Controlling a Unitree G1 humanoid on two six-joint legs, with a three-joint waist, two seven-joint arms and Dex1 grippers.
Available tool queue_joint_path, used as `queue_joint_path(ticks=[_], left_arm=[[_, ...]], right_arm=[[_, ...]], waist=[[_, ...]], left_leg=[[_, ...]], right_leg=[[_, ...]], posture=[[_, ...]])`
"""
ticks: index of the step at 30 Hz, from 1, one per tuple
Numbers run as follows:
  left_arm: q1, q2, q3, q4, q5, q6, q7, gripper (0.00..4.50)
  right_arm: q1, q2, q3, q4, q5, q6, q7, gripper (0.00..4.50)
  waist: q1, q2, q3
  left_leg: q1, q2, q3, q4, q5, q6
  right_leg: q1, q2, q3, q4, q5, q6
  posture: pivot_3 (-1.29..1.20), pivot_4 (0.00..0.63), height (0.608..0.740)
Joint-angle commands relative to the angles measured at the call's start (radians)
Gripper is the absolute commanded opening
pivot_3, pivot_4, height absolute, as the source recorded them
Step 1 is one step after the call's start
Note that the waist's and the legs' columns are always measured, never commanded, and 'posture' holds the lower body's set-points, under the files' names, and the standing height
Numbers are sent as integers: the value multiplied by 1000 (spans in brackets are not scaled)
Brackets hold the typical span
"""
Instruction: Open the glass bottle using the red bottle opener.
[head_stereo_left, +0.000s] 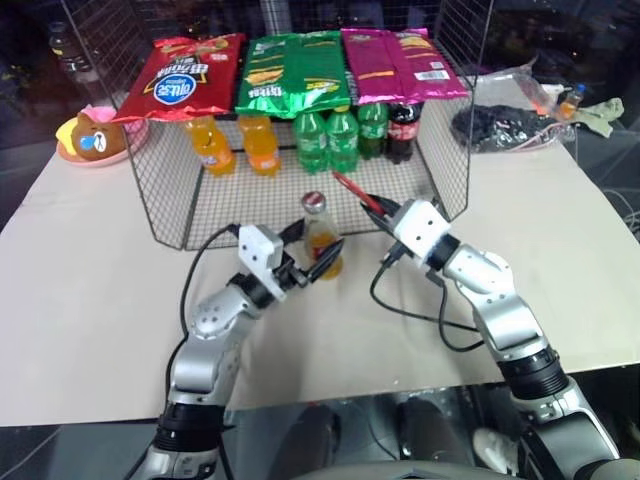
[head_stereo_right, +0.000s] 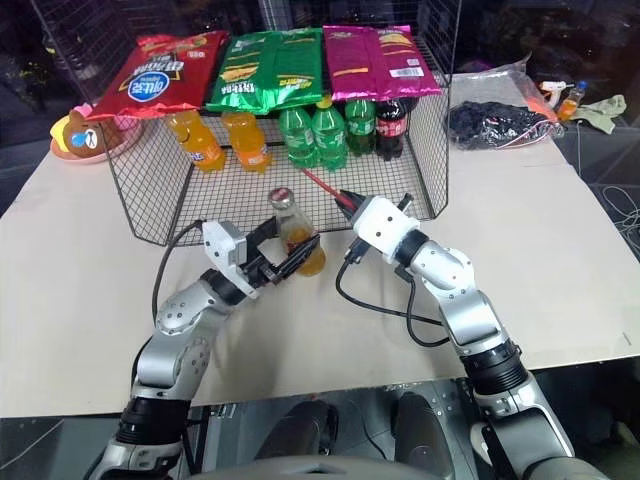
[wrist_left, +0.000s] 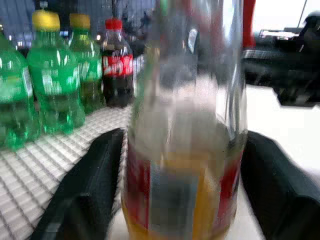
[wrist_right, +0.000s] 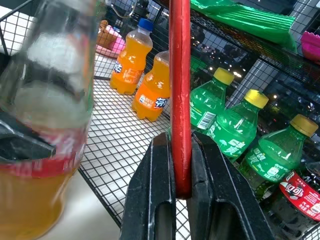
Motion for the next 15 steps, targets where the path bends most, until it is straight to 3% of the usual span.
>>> queue_joint_path(ticks=[1,15], left_arm=[[-5,5,18,-41,-2,-24,8,4484],[4,-3,19,-48,-25,-27,-3,4484]], right_arm=[[-2,2,-15,-18,7,-25,-3,0],[2,1,-16,-9,8,-30,0,0]], waist=[[0,0,0],[-1,0,0]], left_leg=[[0,0,0,0,0,0],[0,0,0,0,0,0]], right_leg=[[0,0,0,0,0,0],[0,0,0,0,0,0]], posture=[[0,150,740],[0,150,740]])
